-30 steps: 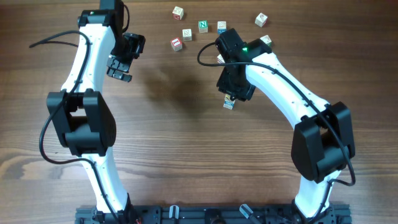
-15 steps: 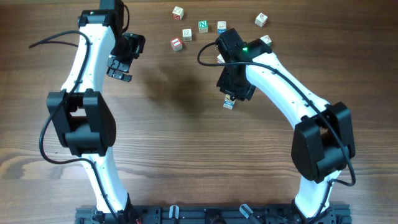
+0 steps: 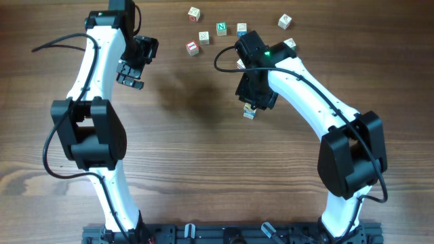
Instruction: Form a tower
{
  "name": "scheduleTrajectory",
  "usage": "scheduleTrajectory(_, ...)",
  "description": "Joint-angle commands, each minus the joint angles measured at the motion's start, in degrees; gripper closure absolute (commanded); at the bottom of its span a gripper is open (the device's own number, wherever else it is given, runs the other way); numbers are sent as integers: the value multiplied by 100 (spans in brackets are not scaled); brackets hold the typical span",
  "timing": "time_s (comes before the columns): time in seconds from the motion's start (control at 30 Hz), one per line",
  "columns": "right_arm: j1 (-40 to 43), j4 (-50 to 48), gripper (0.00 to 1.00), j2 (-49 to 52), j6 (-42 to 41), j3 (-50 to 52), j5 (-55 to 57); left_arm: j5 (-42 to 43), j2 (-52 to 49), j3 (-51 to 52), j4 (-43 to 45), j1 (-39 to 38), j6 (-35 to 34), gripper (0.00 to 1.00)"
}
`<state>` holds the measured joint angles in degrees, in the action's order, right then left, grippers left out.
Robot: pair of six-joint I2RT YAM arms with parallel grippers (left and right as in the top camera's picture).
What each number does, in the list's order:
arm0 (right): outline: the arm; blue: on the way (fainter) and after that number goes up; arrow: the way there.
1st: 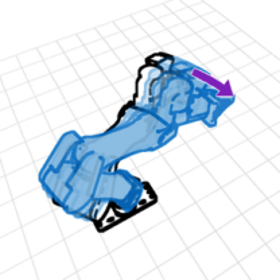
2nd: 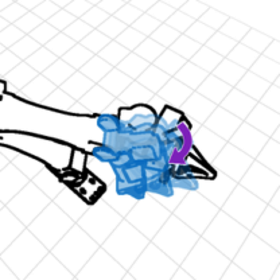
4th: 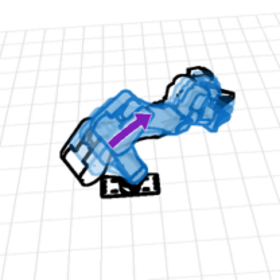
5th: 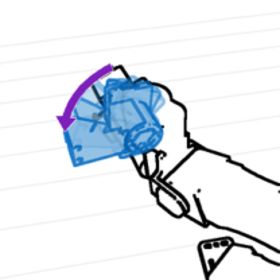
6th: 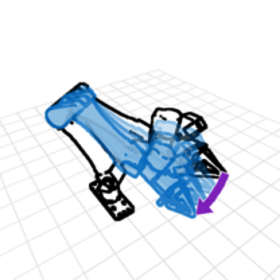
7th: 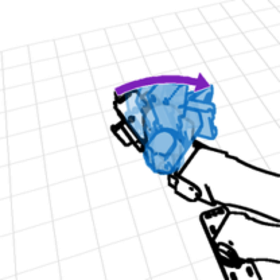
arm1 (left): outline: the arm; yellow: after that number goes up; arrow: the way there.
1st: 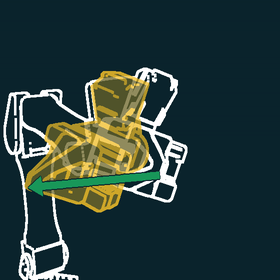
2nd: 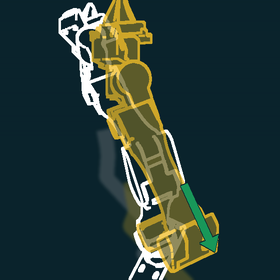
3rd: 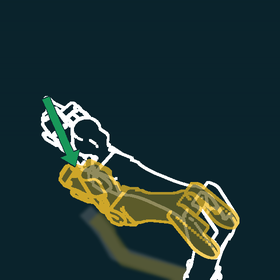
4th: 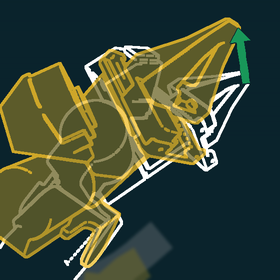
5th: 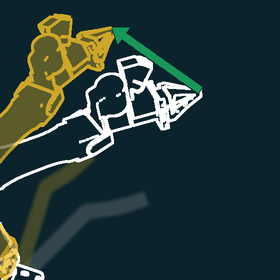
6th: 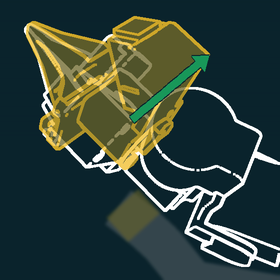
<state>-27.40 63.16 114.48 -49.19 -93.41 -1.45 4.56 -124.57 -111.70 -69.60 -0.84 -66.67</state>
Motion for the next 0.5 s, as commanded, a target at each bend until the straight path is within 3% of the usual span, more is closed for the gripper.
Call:
scheduleTrajectory(0.0, -7, 15, 95, 79, -48, -142, 37, -57, 179, 26, -2, 22, 68, 0)
scheduleTrajectory(0.47, -7, 28, 95, -76, -94, -142, 162, -57, 179, 26, -2, 22, 68, 0)
